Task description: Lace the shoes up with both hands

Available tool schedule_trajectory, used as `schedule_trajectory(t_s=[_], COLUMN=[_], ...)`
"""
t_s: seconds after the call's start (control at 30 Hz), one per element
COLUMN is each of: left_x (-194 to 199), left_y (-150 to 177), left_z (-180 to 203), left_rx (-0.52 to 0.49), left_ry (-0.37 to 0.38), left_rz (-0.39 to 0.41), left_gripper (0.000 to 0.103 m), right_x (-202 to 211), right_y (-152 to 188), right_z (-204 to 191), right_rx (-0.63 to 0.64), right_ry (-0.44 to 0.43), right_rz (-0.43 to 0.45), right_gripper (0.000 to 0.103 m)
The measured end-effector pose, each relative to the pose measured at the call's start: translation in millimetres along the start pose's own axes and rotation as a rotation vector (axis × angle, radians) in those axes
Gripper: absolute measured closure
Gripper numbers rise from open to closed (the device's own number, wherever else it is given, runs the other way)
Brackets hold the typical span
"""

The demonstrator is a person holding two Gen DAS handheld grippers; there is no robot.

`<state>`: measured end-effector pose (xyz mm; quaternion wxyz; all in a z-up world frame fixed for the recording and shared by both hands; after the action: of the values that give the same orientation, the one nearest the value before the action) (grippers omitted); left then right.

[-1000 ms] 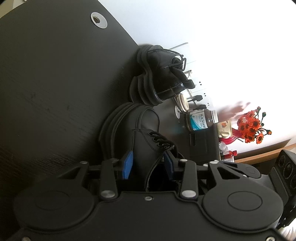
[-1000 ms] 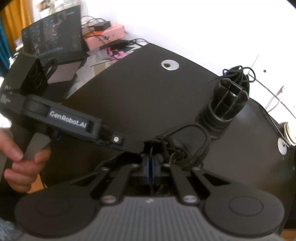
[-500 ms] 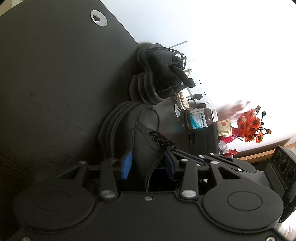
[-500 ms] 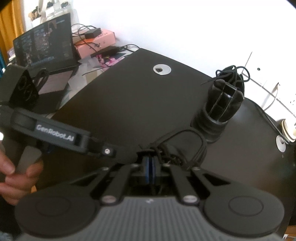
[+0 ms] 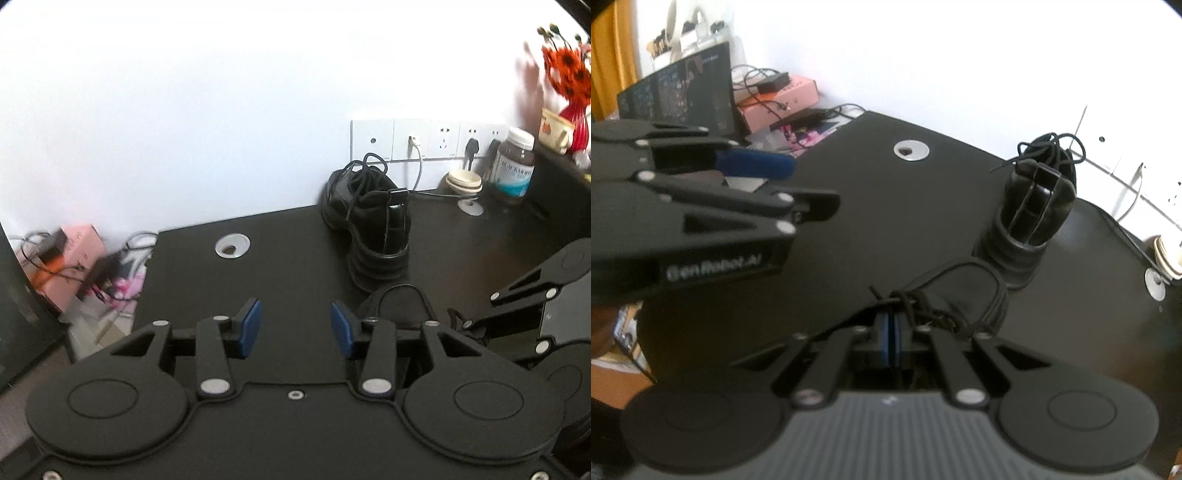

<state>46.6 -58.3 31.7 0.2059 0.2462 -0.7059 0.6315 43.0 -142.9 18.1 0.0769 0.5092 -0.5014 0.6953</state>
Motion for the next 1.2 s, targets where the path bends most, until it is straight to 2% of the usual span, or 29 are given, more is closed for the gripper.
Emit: schedule_trajectory(t_s=[0.23, 0.33, 0.37, 0.43, 0.47, 0.53, 0.57, 0.63, 0.7, 0.8, 0.87, 0.9, 1.0, 1.2], left_x=[-1, -4, -6, -16, -25, -38, -43, -48, -51, -57, -64, -67, -71, -73], left_y=[8, 11, 14, 25, 34, 49, 56, 61, 61, 62, 65, 67, 70, 70], left_z=[0, -8, -12, -29, -38, -56, -63, -67, -64, -55, -47, -44, -41, -37], left_rx=[0.002, 0.08, 0.131, 0.33, 0.447, 0.634, 0.704, 0.773, 0.813, 0.848, 0.864, 0.875, 0.914, 0.922], left_ry=[-0.008, 0.06, 0.102, 0.24, 0.307, 0.394, 0.426, 0.483, 0.545, 0.596, 0.621, 0.631, 0.649, 0.651], left_rz=[-0.025, -0.026, -0.028, -0.054, -0.086, -0.152, -0.176, -0.188, -0.191, -0.217, -0.249, -0.264, -0.286, -0.289], left_gripper=[0.06, 0.06, 0.061, 0.063, 0.065, 0.07, 0.071, 0.071, 0.071, 0.073, 0.09, 0.092, 0.092, 0.095], right_x=[0, 0, 1, 1, 2, 3, 3, 3, 4, 4, 4, 4, 4, 4], right_y=[1, 2, 2, 3, 4, 5, 5, 5, 6, 6, 6, 6, 7, 7], right_z=[0, 1, 1, 1, 2, 2, 2, 2, 1, 0, -1, -2, -2, -1], right_rx=[-0.007, -0.012, -0.014, -0.018, -0.021, -0.031, -0.037, -0.043, -0.043, -0.04, -0.031, -0.026, -0.018, -0.01], right_ry=[0.001, 0.002, 0.001, 0.0, 0.0, 0.0, 0.0, 0.002, 0.002, 0.003, 0.007, 0.009, 0.01, 0.004], right_rz=[0.02, 0.029, 0.033, 0.045, 0.051, 0.062, 0.066, 0.073, 0.079, 0.086, 0.089, 0.09, 0.093, 0.098], right_gripper=[0.099, 0.099, 0.099, 0.099, 0.099, 0.099, 0.099, 0.099, 0.099, 0.099, 0.099, 0.099, 0.099, 0.099])
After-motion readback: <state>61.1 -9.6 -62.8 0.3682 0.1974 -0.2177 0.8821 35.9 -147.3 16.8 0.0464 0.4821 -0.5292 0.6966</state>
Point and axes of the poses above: each gripper's, at about its wrist camera, not at the fingertips, and x roughly against the way its jaws point, z to its right, y to its underside, the point moved 5 cm from there along -x, roughly the way its jaws point, and after that the axes turned 4 degrees about z, right-handed, at the moved point
